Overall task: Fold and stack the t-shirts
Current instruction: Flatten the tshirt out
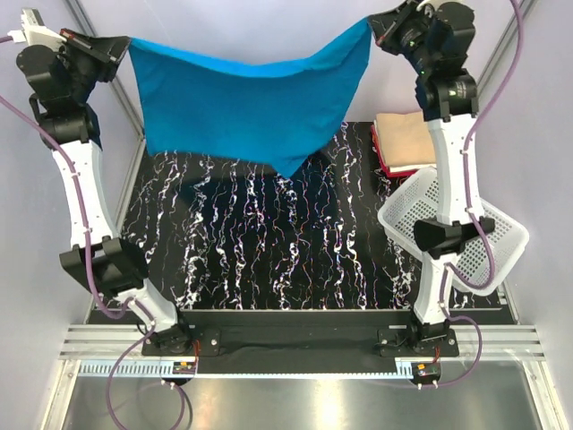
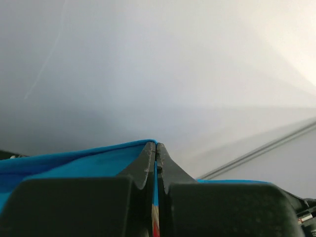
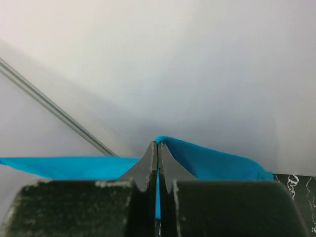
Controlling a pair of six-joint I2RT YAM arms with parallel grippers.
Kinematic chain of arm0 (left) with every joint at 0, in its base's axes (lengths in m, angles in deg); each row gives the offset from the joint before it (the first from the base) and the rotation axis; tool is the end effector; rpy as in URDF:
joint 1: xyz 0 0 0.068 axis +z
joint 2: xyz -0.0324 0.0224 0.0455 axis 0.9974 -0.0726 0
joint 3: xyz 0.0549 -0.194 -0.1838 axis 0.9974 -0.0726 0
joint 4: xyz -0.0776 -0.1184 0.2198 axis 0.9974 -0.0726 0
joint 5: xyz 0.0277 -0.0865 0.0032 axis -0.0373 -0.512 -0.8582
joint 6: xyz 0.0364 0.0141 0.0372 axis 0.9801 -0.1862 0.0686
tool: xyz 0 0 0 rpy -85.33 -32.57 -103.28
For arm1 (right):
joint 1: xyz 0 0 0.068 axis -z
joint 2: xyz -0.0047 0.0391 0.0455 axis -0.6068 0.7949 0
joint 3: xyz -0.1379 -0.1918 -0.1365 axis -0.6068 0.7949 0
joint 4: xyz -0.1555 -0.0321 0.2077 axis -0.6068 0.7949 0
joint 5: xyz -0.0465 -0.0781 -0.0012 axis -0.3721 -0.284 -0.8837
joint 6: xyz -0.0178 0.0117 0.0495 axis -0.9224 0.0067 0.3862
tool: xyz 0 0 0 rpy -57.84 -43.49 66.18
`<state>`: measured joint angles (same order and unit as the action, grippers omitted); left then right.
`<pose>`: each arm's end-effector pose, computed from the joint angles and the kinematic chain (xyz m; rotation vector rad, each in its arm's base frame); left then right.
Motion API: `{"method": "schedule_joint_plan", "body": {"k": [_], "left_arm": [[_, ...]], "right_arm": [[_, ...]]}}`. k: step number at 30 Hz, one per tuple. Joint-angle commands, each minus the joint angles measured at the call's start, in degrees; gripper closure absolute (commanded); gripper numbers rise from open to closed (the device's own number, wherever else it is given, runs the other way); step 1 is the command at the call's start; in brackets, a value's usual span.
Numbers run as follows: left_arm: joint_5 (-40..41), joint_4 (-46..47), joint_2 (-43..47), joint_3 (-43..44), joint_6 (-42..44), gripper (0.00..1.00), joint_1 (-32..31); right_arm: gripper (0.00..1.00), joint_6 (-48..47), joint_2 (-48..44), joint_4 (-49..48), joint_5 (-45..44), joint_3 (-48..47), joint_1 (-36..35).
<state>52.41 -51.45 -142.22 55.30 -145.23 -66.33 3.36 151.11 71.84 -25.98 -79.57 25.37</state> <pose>0.3575 0.1078 0.5298 -0.5146 1.3776 -0.9000 0.4015 0.0907 0.5603 0.0844 1.4535 0.6842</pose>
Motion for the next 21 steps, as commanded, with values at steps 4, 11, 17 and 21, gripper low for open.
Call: {"method": "schedule_joint_plan", "body": {"k": [4,11,17,21], "left_arm": [[-2.7,-1.1,16.5,-9.3,0.1,1.00,0.6],[1.8,-13.2,37.2,-20.0,7.0,1.00,1.6],[2.1,-19.6,43.7,-18.8,8.5,1.00,1.7],[0.3,-19.7,45.4,-19.4,7.0,1.00,1.7]], "right_arm": [[1.00,0.3,-17.8,4.9,2.1,18.1,0.0],[1.00,1.6,-48.1,5.9,2.0,42.3,0.1],[1.00,1.8,-59.9,7.8,-2.0,47.0,0.0],[1.00,0.7,-58.6,9.2,-1.4,43.1,0.1]]}}
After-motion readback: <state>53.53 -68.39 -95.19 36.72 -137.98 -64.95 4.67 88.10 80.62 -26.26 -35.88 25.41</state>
